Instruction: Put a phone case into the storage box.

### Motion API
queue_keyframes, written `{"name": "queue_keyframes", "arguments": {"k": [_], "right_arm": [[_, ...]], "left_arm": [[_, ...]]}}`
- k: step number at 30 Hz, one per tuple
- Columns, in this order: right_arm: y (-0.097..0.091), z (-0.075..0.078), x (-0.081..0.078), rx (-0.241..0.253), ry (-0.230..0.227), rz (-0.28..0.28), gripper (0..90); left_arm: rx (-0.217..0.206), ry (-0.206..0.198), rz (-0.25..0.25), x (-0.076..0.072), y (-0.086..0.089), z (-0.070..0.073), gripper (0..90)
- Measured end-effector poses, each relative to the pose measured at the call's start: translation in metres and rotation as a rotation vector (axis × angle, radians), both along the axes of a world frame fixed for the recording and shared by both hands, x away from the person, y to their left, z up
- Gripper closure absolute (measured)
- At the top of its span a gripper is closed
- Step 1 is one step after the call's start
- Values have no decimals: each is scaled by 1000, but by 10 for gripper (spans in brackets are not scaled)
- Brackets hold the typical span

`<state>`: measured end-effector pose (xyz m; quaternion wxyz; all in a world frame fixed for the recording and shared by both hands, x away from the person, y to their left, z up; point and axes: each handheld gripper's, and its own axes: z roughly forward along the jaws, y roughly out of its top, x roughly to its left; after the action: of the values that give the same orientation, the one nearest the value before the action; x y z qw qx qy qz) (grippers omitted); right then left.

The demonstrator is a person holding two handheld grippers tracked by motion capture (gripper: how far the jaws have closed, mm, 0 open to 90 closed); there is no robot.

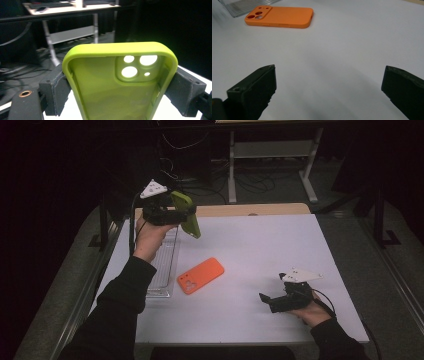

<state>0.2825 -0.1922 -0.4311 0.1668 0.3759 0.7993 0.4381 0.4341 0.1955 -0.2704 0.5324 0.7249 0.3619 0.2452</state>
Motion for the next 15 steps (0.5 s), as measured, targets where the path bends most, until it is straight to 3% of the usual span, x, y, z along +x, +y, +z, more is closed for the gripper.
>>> {"name": "queue_keyframes", "arguments": {"k": [7,15], "right_arm": [[-1,0,0,4,-2,-1,0],[-2,0,0,3,-4,0,0]], "left_arm": [[10,-16,142,20,17,-4,153],[46,10,320,39,31,-17,153]]}}
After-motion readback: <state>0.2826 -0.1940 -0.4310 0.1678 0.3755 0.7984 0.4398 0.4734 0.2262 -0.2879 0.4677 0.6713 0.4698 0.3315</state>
